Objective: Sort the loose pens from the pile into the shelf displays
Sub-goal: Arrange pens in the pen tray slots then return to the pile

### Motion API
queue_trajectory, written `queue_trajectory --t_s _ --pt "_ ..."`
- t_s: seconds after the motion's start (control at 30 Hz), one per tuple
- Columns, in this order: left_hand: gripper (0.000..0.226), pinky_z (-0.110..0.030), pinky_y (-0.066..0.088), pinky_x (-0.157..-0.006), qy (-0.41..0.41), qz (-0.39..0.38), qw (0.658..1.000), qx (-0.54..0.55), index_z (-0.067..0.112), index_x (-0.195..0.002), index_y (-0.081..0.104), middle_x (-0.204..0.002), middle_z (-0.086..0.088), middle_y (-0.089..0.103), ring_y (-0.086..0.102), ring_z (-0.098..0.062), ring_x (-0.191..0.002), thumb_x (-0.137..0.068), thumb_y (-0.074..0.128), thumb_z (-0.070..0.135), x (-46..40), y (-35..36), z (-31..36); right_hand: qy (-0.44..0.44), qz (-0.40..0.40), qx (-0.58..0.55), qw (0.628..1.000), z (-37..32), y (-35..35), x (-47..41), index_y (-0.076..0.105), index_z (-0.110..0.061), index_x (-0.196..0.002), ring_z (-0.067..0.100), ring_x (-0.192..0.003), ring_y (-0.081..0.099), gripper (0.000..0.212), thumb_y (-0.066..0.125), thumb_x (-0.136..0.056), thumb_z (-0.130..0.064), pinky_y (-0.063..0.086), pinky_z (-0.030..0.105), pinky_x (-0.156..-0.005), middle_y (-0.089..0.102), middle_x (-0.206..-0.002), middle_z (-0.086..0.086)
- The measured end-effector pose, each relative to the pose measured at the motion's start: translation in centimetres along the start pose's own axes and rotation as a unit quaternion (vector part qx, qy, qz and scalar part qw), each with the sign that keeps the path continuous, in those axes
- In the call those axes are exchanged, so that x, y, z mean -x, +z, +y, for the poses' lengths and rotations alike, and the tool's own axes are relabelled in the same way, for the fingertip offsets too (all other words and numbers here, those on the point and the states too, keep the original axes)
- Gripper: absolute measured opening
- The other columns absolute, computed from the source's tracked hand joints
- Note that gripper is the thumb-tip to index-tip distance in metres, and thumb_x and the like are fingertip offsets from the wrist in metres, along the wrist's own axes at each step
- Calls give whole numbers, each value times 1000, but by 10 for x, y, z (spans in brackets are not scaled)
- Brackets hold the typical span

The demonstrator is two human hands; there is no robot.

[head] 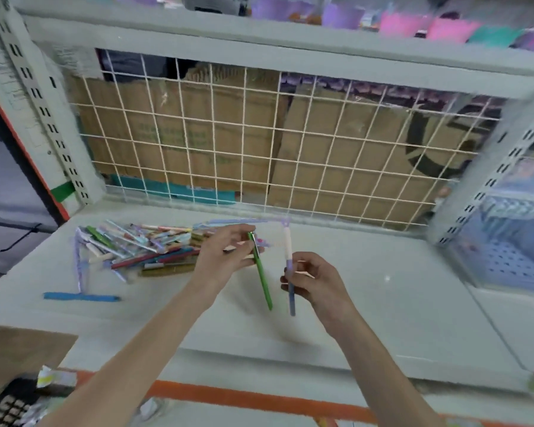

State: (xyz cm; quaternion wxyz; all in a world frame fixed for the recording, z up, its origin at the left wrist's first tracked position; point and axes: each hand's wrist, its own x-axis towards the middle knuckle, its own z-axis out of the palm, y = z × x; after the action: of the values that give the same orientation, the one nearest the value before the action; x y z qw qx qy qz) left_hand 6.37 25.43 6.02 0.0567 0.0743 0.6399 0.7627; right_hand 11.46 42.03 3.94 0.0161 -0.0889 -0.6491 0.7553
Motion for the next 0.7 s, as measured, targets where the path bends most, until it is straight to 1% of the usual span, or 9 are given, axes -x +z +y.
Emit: queue_trajectory --t_s 0.1,0.2,0.27,0.33,0.4,0.5,0.57,0.7 --pt "20 -22 55 -65 2 -34 999 -2 5 -103 62 -93 -10 66 71 -19 -78 -88 54 -7 2 40 3 -19 29 -1 999 -5 -35 16 62 -6 -96 21 -75 61 21 57 -84 10 55 30 -74 59 -83 9" --pt "21 -23 56 -66 -2 -68 998 7 10 -99 62 -93 -6 65 71 -20 -76 -88 54 -6 10 93 0 -33 65 4 997 -11 -83 41 63 -8 -97 17 -77 59 20 58 -84 7 52 24 -69 61 -83 9" --pt "22 -26 57 -69 -10 -92 996 12 13 -97 63 -93 -7 65 71 -21 -77 -88 55 -5 19 136 -7 -43 90 16 995 -16 -120 60 64 -10 -98 15 -77 60 21 59 -85 5 51 21 -66 62 -83 9" --pt "22 -28 58 -72 -14 -118 993 12 14 -100 63 -94 -9 66 71 -23 -79 -89 56 -3 31 181 -15 -53 111 46 991 -21 -160 81 66 -13 -101 11 -75 60 22 59 -86 2 49 18 -62 63 -83 7" --pt "22 -29 58 -73 -14 -138 990 8 14 -104 63 -97 -11 66 71 -24 -81 -89 56 -1 46 229 -24 -60 133 74 987 -28 -203 102 67 -16 -102 7 -72 59 23 59 -87 -1 46 15 -59 63 -83 6" --pt "22 -27 57 -72 -20 -182 983 9 14 -103 64 -101 -13 64 71 -24 -81 -90 55 -2 70 301 -41 -64 180 79 978 -37 -269 139 68 -20 -98 4 -70 58 23 60 -87 -2 45 14 -57 63 -83 6" --pt "22 -26 57 -71 -23 -221 975 5 11 -102 65 -102 -14 63 71 -23 -80 -90 54 -3 86 350 -51 -69 217 77 971 -43 -312 165 68 -18 -100 3 -68 57 21 60 -88 -4 44 14 -55 62 -83 5" --pt "20 -23 57 -66 -29 -284 958 12 6 -102 63 -104 -16 62 71 -18 -75 -90 52 -5 115 448 -63 -83 289 74 951 -57 -394 214 66 -7 -107 0 -60 54 19 58 -90 -9 42 15 -53 62 -77 0"
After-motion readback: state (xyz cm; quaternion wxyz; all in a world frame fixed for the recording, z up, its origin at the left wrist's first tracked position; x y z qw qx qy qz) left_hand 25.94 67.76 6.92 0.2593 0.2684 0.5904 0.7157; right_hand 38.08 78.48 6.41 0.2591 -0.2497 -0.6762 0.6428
